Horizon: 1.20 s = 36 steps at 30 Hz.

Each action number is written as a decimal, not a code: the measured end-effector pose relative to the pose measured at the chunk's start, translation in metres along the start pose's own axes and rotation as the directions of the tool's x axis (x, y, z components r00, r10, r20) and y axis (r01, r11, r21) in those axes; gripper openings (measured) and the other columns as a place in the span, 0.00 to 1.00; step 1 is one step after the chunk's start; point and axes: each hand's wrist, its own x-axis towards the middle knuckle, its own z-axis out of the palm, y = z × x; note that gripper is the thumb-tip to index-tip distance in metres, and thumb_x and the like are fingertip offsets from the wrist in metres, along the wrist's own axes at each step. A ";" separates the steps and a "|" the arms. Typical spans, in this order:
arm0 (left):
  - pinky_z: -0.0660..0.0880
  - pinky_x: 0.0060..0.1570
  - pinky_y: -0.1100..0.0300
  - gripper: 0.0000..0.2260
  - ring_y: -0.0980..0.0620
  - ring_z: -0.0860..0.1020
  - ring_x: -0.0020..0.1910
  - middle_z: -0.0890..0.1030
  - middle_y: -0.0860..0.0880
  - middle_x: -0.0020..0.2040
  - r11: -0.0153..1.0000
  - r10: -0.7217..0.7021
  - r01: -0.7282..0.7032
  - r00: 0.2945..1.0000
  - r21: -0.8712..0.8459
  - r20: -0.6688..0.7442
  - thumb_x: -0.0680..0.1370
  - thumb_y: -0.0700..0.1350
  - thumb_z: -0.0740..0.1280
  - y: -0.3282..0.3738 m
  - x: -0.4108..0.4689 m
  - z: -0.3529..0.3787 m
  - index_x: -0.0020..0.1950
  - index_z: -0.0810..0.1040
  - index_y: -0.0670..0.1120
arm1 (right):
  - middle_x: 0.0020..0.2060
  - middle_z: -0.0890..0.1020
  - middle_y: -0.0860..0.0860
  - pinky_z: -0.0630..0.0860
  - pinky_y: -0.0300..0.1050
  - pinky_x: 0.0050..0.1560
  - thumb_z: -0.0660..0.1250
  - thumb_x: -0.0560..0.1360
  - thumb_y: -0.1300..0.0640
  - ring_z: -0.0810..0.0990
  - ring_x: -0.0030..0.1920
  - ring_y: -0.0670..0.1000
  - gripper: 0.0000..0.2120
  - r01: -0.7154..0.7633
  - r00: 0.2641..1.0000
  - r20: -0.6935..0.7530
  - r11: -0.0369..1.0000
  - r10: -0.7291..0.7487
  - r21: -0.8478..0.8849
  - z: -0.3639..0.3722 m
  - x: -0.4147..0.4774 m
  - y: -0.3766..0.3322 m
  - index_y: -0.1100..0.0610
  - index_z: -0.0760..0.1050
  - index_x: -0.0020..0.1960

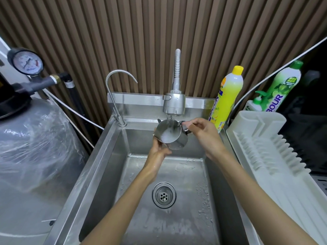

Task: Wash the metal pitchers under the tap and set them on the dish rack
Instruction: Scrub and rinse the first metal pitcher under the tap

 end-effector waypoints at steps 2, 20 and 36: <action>0.63 0.70 0.51 0.39 0.53 0.69 0.68 0.73 0.51 0.65 0.999 0.013 -0.014 0.999 0.032 0.031 0.63 0.42 0.70 0.000 0.002 0.002 0.72 0.59 0.50 | 0.39 0.82 0.51 0.73 0.41 0.50 0.68 0.74 0.58 0.80 0.45 0.49 0.06 0.016 0.998 -0.064 0.994 -0.023 -0.110 0.003 -0.004 -0.006 0.57 0.77 0.38; 0.70 0.64 0.55 0.37 0.54 0.75 0.60 0.79 0.54 0.58 0.844 0.170 -0.229 0.972 0.485 0.162 0.54 0.51 0.79 0.060 0.020 -0.044 0.62 0.72 0.53 | 0.40 0.85 0.52 0.79 0.36 0.45 0.63 0.77 0.60 0.84 0.43 0.46 0.06 -0.291 0.956 0.181 0.817 0.230 0.498 0.011 -0.030 0.021 0.59 0.75 0.42; 0.73 0.60 0.58 0.36 0.54 0.76 0.60 0.80 0.52 0.57 0.981 0.160 -0.159 0.987 0.114 0.001 0.58 0.54 0.77 0.014 0.001 0.007 0.63 0.71 0.49 | 0.41 0.85 0.51 0.75 0.42 0.43 0.70 0.73 0.54 0.83 0.43 0.48 0.09 0.093 0.986 -0.124 0.986 -0.110 -0.135 -0.019 -0.018 -0.014 0.53 0.75 0.34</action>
